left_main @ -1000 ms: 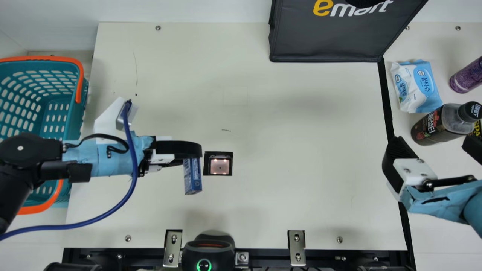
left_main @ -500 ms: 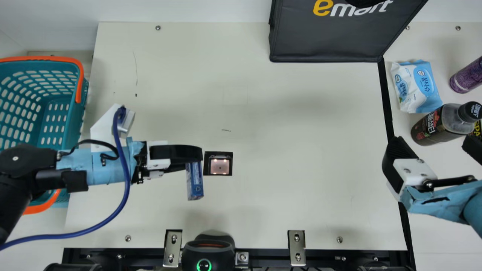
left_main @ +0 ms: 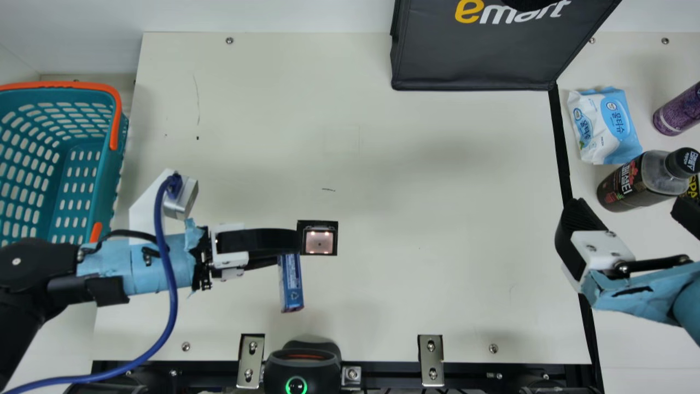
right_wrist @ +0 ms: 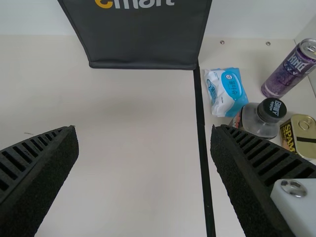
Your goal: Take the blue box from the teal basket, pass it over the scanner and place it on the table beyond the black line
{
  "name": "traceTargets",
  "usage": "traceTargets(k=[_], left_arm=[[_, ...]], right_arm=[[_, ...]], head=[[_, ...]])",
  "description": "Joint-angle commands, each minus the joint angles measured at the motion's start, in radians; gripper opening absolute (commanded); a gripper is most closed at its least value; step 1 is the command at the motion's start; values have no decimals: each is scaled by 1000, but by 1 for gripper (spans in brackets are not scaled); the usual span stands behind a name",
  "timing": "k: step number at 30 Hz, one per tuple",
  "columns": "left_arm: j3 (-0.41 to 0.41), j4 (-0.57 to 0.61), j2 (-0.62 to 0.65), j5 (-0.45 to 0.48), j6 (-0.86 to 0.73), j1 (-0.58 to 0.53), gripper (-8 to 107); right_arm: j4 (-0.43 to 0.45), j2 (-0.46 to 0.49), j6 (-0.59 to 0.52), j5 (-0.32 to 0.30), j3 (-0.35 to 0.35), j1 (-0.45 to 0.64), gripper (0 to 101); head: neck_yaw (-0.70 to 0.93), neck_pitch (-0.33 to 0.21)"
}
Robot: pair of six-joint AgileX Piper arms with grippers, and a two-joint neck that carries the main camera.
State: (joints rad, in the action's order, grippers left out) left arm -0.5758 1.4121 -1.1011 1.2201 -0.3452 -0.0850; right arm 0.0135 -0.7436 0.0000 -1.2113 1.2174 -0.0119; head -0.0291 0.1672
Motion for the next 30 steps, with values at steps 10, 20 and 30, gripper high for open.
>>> traceTargets(k=[10, 20, 30], left_arm=[[33, 61, 45, 0, 32, 2, -8], [48, 97, 68, 0, 64, 6, -8], [51, 90, 84, 0, 81, 18, -8]], right_arm=[[0, 0, 0, 0, 0, 0, 95], [0, 0, 0, 0, 0, 0, 95], [0, 0, 0, 0, 0, 0, 95]], head=[[2, -29], [2, -29], [2, -29]])
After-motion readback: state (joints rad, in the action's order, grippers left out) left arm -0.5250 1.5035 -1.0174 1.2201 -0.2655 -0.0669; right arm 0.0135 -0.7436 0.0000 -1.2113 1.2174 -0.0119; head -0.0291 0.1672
